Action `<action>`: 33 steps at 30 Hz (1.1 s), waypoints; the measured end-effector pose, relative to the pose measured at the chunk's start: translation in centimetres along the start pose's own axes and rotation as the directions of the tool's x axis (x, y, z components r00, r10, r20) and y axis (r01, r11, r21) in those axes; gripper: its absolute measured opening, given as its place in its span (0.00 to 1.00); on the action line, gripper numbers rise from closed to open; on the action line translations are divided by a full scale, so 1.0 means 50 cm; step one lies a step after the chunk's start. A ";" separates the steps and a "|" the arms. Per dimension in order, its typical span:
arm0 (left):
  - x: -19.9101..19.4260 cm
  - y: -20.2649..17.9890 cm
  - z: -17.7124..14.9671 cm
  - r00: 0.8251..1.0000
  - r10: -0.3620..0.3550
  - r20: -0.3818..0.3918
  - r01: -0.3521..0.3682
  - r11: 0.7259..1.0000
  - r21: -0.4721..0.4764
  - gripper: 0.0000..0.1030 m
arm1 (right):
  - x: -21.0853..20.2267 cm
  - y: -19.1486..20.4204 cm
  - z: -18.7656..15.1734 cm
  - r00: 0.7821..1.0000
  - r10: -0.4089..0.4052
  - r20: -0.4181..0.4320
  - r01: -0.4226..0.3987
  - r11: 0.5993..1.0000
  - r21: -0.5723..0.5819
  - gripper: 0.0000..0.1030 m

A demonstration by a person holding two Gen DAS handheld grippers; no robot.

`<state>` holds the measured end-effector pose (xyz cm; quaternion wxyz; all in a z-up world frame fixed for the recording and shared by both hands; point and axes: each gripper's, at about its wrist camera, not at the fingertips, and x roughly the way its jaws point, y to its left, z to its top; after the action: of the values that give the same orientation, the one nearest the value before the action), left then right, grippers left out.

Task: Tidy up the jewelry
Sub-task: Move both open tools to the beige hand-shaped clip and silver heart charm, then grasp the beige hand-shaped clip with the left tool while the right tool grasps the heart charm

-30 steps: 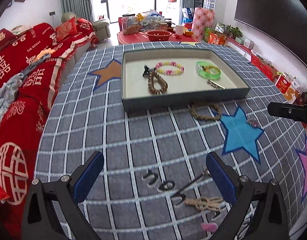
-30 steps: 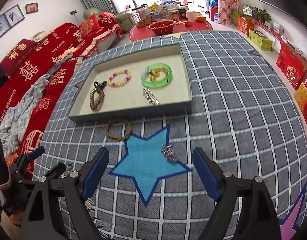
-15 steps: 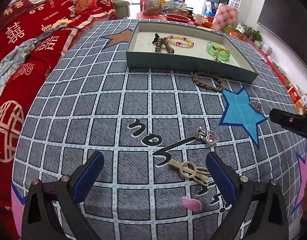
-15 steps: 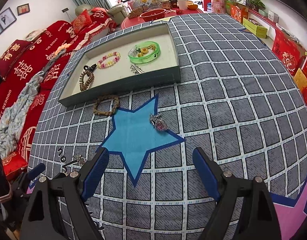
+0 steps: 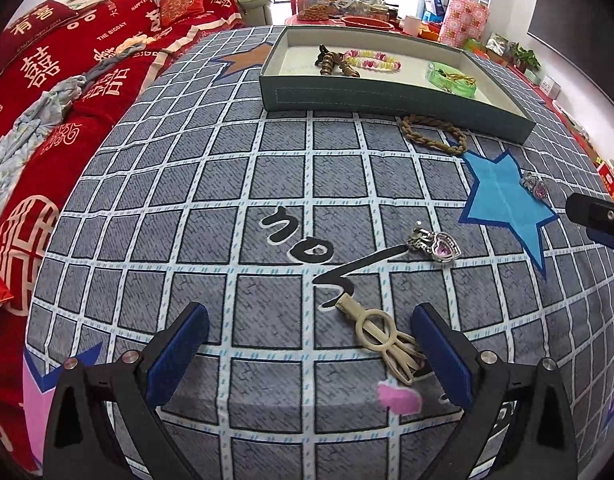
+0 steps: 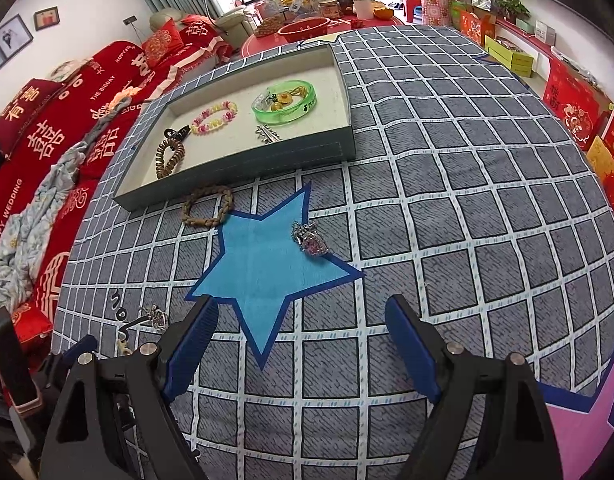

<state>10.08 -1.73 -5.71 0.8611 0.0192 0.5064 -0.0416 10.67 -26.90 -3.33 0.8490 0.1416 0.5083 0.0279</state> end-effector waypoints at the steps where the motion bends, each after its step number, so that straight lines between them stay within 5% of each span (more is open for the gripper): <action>1: -0.001 0.006 -0.002 1.000 -0.006 -0.002 0.006 1.000 0.002 1.00 | 0.003 -0.001 0.002 1.000 -0.007 -0.001 0.007 1.000 -0.005 0.85; 13: -0.008 0.009 -0.009 1.000 -0.018 -0.018 0.018 1.000 0.011 1.00 | 0.080 0.018 0.041 0.992 -0.127 -0.017 0.124 0.984 -0.126 0.85; 18: -0.018 -0.001 -0.009 1.000 -0.030 -0.008 0.030 0.999 0.026 0.85 | 0.098 0.037 0.054 0.988 -0.156 -0.008 0.152 0.974 -0.166 0.84; 22: -0.028 -0.012 -0.011 0.998 -0.055 0.002 0.055 0.996 0.064 0.67 | 0.102 0.054 0.051 0.980 -0.197 0.020 0.197 0.958 -0.210 0.67; 26: -0.037 -0.018 -0.013 0.996 -0.087 0.007 0.086 0.992 0.093 0.34 | 0.096 0.058 0.052 0.982 -0.189 0.027 0.190 0.958 -0.215 0.44; 28: -0.039 -0.015 -0.013 0.992 -0.130 0.001 0.129 0.987 0.097 0.33 | 0.092 0.058 0.050 0.981 -0.190 0.032 0.192 0.957 -0.216 0.17; 29: -0.040 -0.009 -0.012 0.987 -0.160 -0.002 0.160 0.983 0.087 0.33 | 0.090 0.058 0.049 0.982 -0.188 0.031 0.190 0.958 -0.215 0.11; 33: -0.045 0.009 -0.011 0.977 -0.215 0.002 0.214 0.975 0.065 0.33 | 0.082 0.048 0.043 0.985 -0.171 0.025 0.172 0.966 -0.193 0.09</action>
<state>8.56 -1.11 -4.02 0.8528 -0.0081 0.5001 -0.1505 14.75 -24.29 -5.24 0.8600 0.0136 0.5100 0.0032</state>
